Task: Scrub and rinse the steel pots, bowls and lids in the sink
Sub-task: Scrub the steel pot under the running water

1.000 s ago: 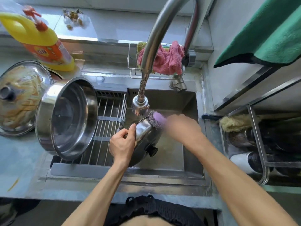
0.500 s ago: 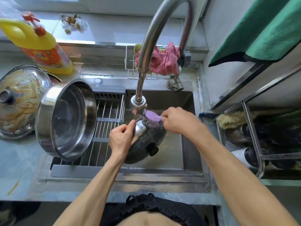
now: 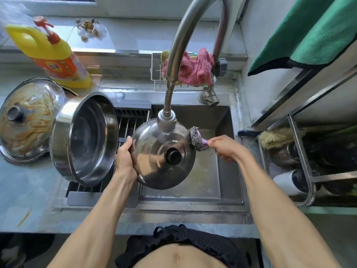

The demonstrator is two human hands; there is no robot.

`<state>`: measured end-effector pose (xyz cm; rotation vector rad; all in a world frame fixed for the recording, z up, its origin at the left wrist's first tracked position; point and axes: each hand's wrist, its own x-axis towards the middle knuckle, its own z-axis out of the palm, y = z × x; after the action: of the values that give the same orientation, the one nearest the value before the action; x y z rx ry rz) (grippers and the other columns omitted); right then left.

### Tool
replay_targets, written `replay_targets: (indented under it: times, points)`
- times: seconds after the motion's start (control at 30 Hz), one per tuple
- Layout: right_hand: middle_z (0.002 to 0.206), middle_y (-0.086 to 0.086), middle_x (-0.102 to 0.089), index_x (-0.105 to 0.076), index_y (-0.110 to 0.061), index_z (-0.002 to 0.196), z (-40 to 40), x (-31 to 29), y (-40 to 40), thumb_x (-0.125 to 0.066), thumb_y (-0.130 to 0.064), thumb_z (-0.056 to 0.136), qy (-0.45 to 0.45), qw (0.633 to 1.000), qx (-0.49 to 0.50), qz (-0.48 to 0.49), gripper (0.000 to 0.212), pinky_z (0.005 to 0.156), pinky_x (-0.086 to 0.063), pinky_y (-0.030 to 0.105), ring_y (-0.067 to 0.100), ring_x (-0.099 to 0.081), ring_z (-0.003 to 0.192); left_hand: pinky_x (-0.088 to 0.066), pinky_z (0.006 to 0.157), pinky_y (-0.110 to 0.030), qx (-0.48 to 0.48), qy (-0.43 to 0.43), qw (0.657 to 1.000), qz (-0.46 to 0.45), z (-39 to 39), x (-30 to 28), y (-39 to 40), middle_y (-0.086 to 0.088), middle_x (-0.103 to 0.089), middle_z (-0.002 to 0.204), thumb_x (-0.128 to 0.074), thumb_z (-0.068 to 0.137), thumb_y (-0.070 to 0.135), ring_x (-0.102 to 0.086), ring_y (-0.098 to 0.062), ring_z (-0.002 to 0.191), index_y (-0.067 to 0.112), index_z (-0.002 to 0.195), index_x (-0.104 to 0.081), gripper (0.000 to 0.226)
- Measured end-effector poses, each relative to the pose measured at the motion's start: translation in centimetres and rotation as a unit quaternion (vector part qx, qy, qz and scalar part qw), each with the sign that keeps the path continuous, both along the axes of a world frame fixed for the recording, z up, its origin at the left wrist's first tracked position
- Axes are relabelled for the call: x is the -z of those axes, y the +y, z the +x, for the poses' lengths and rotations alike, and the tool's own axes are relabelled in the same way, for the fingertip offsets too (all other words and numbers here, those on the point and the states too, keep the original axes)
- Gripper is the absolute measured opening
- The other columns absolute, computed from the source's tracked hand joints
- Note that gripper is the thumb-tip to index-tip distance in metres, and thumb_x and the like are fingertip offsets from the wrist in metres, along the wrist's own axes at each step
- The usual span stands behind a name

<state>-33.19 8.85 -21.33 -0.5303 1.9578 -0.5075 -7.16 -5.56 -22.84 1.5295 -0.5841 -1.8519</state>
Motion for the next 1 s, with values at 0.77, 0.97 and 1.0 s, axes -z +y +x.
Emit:
replay_targets:
  times: [0.77, 0.97, 1.0]
  points:
    - [0.100, 0.011, -0.068, -0.058, -0.034, 0.122, 13.1, -2.1, 6.7, -0.039, -0.034, 0.102, 0.278, 0.952, -0.043, -0.120, 0.028, 0.066, -0.041, 0.036, 0.036, -0.062, 0.095, -0.059, 0.078, -0.038, -0.112, -0.018, 0.991, 0.077, -6.1, -3.8, 4.7, 0.001, -0.072, 0.095, -0.055, 0.097, 0.053, -0.067, -0.018, 0.073, 0.017, 0.096, -0.064, 0.037]
    - [0.102, 0.014, -0.069, -0.061, -0.027, 0.120, 10.4, -2.5, 5.9, -0.040, -0.029, 0.101, 0.292, 0.954, -0.002, -0.062, 0.029, 0.074, -0.052, 0.039, 0.037, -0.064, 0.095, -0.054, 0.058, -0.028, -0.103, -0.028, 0.992, 0.060, -5.2, -3.5, 5.9, 0.009, -0.061, 0.061, -0.054, 0.097, 0.057, -0.061, -0.011, 0.060, 0.023, 0.076, -0.060, 0.040]
    - [0.102, 0.015, -0.069, -0.060, -0.025, 0.120, 11.5, -2.7, 5.7, -0.039, -0.029, 0.101, 0.297, 0.952, -0.028, -0.069, 0.029, 0.072, -0.049, 0.039, 0.038, -0.064, 0.095, -0.051, 0.052, -0.024, -0.107, -0.029, 0.992, 0.062, -5.1, -3.5, 6.0, 0.014, -0.054, 0.056, -0.053, 0.097, 0.057, -0.059, -0.008, 0.058, 0.022, 0.073, -0.059, 0.043]
